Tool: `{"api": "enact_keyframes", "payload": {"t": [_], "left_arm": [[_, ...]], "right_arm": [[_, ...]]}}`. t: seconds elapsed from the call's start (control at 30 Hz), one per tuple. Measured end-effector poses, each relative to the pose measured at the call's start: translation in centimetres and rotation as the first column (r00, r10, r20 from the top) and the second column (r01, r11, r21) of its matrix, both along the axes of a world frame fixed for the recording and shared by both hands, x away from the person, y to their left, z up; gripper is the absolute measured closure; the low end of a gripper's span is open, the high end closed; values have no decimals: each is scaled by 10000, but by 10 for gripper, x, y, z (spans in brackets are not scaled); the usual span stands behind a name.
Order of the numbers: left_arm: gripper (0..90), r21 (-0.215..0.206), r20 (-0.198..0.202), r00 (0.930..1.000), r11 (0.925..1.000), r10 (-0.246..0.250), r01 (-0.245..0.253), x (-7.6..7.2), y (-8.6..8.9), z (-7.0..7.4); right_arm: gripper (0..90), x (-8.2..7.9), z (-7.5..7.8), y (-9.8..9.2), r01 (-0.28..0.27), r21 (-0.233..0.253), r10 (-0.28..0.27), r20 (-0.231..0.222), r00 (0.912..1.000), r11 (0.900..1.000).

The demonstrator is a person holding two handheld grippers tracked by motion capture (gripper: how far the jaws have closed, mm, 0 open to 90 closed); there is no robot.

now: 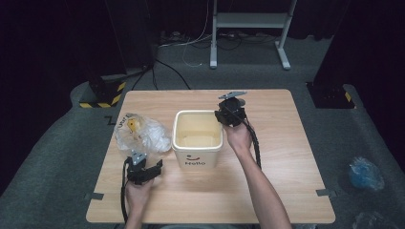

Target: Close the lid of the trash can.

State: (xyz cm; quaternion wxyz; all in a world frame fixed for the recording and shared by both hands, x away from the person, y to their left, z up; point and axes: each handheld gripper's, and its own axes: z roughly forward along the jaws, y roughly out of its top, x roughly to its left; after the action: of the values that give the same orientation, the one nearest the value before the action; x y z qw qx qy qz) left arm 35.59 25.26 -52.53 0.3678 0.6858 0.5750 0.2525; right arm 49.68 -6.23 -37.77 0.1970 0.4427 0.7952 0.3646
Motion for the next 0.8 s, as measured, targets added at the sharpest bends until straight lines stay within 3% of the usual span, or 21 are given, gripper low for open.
{"api": "enact_keyframes", "payload": {"t": [0.8], "left_arm": [[293, -119, 42, 10000, 9999, 12, -11, 0, 0, 0]], "right_arm": [[772, 1, -3, 7, -25, -86, 25, -77, 10000, 10000]]}}
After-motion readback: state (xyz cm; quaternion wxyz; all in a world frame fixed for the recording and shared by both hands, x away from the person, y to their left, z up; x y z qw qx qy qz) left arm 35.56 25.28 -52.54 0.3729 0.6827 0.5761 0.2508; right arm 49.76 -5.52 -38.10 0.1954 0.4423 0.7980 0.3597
